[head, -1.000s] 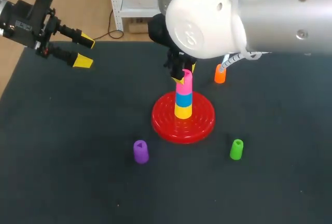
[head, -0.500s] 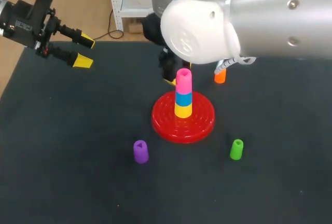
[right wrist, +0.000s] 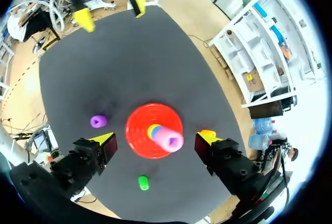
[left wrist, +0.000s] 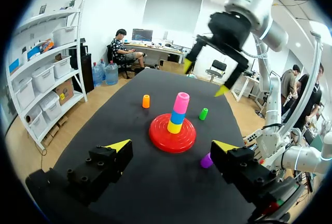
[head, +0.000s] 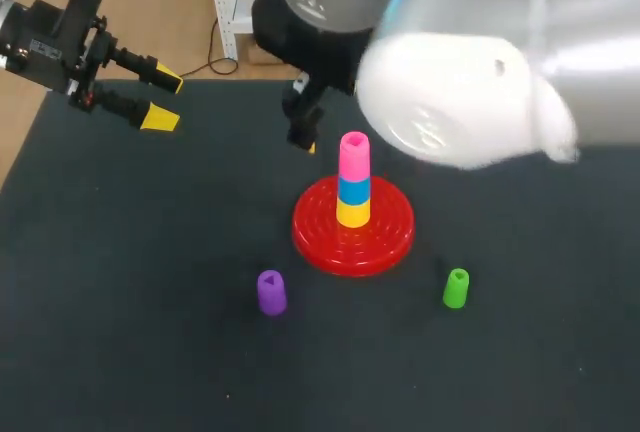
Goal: Pick up and stack the cylinders on the red base in this order: pink,purple,orange,green
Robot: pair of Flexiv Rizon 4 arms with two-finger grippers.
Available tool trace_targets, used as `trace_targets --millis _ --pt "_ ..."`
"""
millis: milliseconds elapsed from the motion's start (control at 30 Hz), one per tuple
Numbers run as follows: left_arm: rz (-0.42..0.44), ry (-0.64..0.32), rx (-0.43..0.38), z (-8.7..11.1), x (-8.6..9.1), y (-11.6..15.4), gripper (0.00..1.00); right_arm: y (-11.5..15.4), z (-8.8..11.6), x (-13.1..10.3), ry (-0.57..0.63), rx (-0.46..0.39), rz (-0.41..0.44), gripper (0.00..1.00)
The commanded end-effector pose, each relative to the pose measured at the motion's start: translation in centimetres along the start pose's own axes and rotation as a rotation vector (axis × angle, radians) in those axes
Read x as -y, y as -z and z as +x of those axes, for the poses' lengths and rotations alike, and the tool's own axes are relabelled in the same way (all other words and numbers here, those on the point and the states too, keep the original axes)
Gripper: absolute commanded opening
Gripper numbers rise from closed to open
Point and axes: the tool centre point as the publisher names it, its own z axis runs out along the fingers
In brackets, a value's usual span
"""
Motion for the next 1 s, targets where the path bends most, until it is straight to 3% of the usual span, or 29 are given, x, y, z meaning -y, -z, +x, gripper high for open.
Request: trace_targets --millis 33,433,1000 --pt "-0.002 -0.003 0.004 0.1 0.0 0.0 1.0 0.2 1.8 -2.3 0.024 0.13 0.007 1.0" --pt "-0.002 -0.003 0.004 0.1 0.0 0.0 1.0 -1.6 2.0 -7.2 0.109 0.081 -0.054 1.0" --pt "-0.002 -0.003 0.004 0.1 0.0 0.0 1.0 -8.4 1.0 -13.2 0.198 -0.102 -0.22 1.0"
